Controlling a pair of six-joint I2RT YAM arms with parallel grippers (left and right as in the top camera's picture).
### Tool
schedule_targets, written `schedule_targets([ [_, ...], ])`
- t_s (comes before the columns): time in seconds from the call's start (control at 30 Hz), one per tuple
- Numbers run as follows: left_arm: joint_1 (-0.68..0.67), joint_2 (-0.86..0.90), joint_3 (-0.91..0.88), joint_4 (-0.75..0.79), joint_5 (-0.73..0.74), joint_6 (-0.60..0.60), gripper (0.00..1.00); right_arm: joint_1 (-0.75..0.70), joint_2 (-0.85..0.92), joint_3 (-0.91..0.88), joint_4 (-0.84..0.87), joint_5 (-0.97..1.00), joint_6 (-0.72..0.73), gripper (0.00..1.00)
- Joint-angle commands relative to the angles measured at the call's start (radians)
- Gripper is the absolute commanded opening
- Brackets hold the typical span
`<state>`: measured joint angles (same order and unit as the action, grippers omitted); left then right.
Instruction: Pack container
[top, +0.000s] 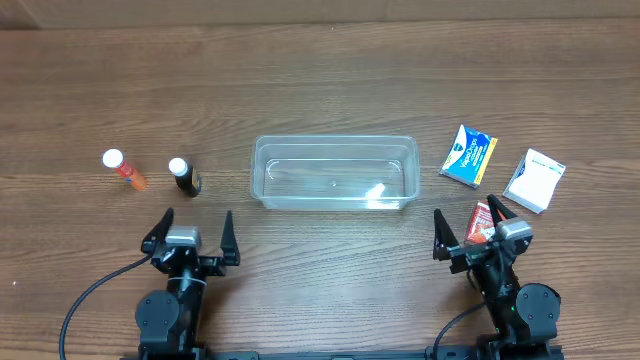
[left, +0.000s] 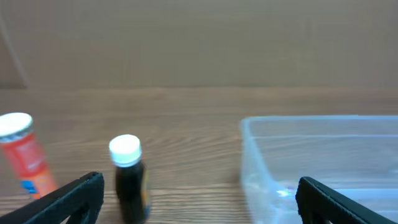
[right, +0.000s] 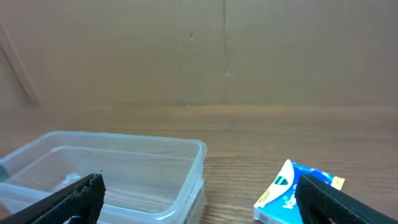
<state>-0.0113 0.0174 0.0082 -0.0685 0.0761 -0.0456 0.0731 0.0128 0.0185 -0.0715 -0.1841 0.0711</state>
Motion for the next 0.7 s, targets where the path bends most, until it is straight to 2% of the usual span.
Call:
schedule_targets([
  [0.0,0.002,-0.013,0.031,-0.056,0.064,-0.087,1.00,0.005,0.006,0.018,-0.031,0.003,0.064,1.00],
  [0.07,0.002,-0.010,0.101,-0.140,0.082,-0.091,1.00,0.005,0.067,0.084,-0.073,0.018,0.064,1.00],
  [0.2,0.002,0.133,0.275,-0.236,0.079,-0.094,1.00,0.005,0.300,0.274,-0.142,0.018,0.064,1.00],
  [0.33,0.002,0.488,0.531,-0.408,0.079,-0.093,1.00,0.005,0.652,0.585,-0.365,0.018,0.064,1.00],
  [0.43,0.002,0.848,0.854,-0.719,0.082,-0.089,1.00,0.004,0.959,0.877,-0.679,0.018,0.059,1.00],
  [0.5,0.002,0.984,0.996,-0.903,0.082,-0.090,1.00,0.004,1.091,0.983,-0.819,0.017,0.053,1.00],
  [0.57,0.002,1.102,1.115,-1.064,0.080,-0.090,1.00,0.004,1.175,1.017,-0.855,-0.014,0.057,1.00],
  [0.67,0.002,1.164,1.186,-1.113,0.078,-0.090,1.00,0.004,1.201,1.017,-0.859,0.008,0.066,1.00],
])
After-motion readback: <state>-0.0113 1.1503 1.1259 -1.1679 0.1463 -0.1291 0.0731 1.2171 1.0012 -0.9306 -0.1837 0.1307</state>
